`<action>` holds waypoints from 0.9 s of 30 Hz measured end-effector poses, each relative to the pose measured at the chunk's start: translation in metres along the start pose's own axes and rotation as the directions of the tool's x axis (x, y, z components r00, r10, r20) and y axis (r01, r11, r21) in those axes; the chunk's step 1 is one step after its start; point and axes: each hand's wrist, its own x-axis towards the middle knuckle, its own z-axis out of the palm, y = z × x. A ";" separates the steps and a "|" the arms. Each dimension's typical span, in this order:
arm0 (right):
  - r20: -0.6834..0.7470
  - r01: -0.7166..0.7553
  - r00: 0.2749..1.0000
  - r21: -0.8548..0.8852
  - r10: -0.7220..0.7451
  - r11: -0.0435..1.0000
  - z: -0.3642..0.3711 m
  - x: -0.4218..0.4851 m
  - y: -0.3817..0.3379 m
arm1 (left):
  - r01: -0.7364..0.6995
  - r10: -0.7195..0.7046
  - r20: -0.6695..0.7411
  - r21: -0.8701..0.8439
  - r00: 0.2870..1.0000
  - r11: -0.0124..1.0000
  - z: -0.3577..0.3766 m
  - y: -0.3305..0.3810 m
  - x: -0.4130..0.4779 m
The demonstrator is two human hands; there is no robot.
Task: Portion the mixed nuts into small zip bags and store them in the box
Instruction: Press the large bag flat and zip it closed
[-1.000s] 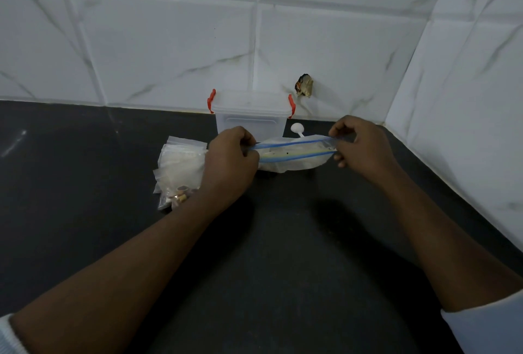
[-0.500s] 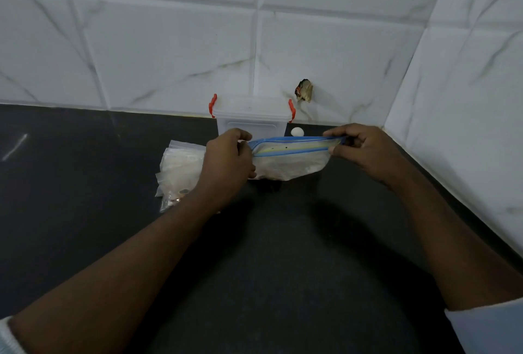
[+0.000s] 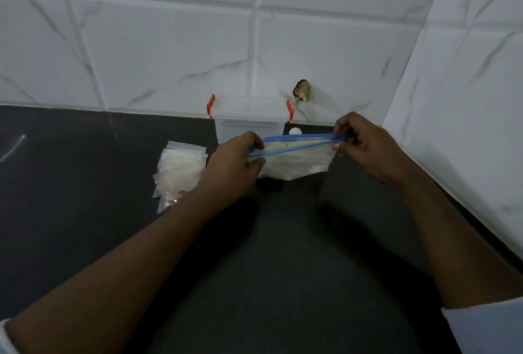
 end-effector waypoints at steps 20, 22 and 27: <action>-0.083 -0.111 0.991 -0.062 0.106 0.992 0.001 0.000 -0.001 | 0.043 -0.040 0.037 -0.090 0.999 0.995 -0.021 0.001 0.005; -0.105 -0.115 0.988 -0.010 0.114 0.993 0.002 0.000 -0.001 | 0.050 -0.050 0.005 -0.193 0.999 0.980 -0.021 0.000 0.004; -0.117 -0.129 0.984 0.053 0.134 0.990 0.001 0.001 0.004 | 0.038 -0.032 0.023 -0.389 0.999 0.920 -0.022 -0.002 0.005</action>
